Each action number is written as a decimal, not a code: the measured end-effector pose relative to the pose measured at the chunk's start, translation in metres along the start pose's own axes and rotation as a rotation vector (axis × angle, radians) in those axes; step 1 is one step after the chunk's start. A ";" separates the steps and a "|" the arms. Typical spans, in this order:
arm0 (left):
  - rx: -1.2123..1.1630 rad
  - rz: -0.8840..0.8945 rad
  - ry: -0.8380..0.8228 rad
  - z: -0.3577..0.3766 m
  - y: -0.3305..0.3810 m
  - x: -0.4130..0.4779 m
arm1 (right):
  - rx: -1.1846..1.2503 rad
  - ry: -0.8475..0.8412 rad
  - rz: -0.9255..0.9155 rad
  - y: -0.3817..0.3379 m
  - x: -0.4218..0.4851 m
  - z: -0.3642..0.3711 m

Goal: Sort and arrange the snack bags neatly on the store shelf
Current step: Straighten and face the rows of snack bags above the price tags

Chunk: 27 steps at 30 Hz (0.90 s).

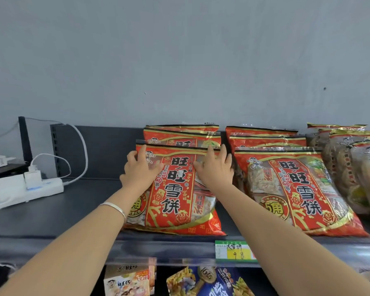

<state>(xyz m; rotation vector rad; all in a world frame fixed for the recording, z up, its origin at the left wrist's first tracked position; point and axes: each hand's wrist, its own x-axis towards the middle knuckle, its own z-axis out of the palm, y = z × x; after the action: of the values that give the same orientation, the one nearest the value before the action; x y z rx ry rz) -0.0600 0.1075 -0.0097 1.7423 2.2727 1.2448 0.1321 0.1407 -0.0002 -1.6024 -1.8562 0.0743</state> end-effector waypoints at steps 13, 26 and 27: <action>-0.812 -0.297 -0.402 0.003 -0.042 -0.022 | 0.618 -0.131 0.458 0.003 -0.039 0.010; -0.501 -0.206 -0.286 0.022 -0.027 -0.033 | 0.403 -0.089 0.358 0.006 -0.024 0.016; -0.486 -0.203 -0.277 0.021 -0.027 -0.033 | 0.381 -0.085 0.367 0.006 -0.025 0.017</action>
<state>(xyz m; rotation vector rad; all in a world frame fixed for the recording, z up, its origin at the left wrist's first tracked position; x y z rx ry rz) -0.0597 0.0908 -0.0540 1.3740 1.7547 1.2813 0.1291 0.1266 -0.0275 -1.6583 -1.4729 0.6271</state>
